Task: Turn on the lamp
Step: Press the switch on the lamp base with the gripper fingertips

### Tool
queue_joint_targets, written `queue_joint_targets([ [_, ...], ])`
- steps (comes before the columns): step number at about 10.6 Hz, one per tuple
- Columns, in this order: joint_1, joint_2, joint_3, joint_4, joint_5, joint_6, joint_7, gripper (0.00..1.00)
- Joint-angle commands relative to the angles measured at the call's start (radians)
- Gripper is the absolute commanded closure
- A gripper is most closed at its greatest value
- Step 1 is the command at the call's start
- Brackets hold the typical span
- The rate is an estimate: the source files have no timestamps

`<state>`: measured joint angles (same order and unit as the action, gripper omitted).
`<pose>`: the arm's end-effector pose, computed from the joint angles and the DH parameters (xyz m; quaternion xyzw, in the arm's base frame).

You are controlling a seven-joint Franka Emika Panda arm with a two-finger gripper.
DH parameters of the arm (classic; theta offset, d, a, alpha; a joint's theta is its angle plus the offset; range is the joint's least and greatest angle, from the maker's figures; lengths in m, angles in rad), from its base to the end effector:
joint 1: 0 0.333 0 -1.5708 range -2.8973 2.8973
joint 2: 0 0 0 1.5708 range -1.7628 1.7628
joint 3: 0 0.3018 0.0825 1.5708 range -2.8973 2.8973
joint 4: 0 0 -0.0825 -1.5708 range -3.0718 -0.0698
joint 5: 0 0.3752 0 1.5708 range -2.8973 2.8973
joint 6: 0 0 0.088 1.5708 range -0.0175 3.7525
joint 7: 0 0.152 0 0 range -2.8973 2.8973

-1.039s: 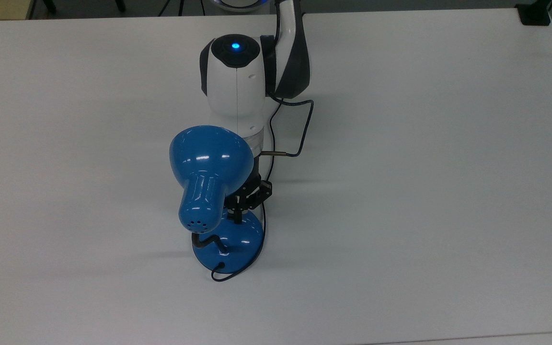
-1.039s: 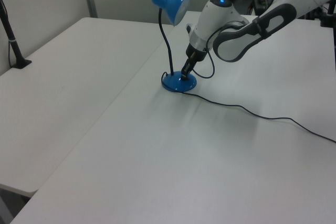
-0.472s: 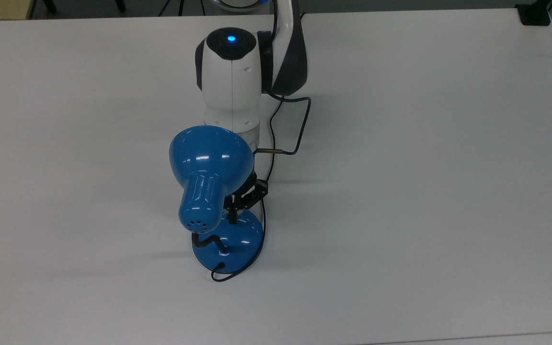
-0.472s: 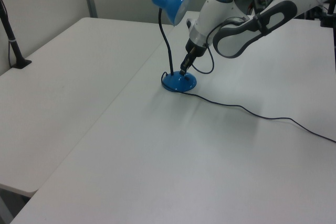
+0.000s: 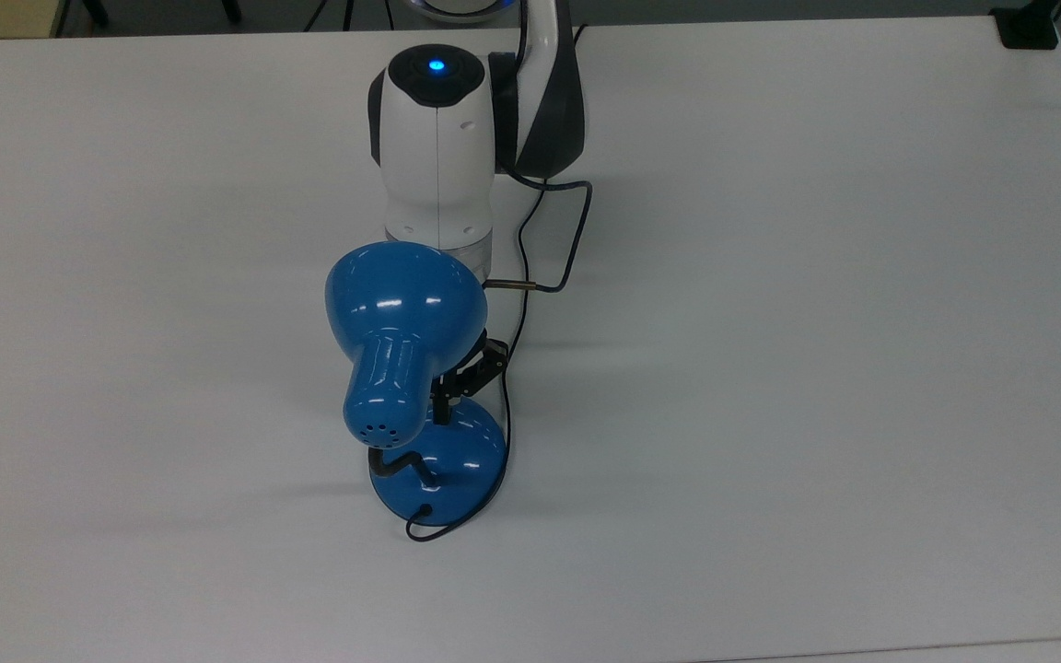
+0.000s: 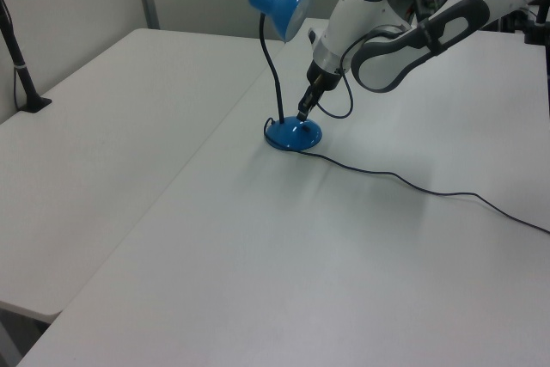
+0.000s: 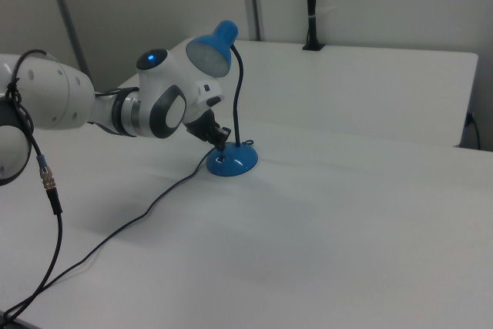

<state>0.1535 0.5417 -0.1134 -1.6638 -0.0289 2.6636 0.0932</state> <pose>0.7225 0.0388 0.2977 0.9729 -0.0004 0.2302 0.0207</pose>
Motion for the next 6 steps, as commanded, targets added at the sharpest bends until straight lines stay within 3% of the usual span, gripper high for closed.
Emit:
queue_joint_targets([
  [1,0.014,-0.006,-0.011,-0.028,-0.008,0.013,0.013,1.0],
  [6,0.014,0.023,-0.011,-0.022,-0.009,0.018,0.013,1.0],
])
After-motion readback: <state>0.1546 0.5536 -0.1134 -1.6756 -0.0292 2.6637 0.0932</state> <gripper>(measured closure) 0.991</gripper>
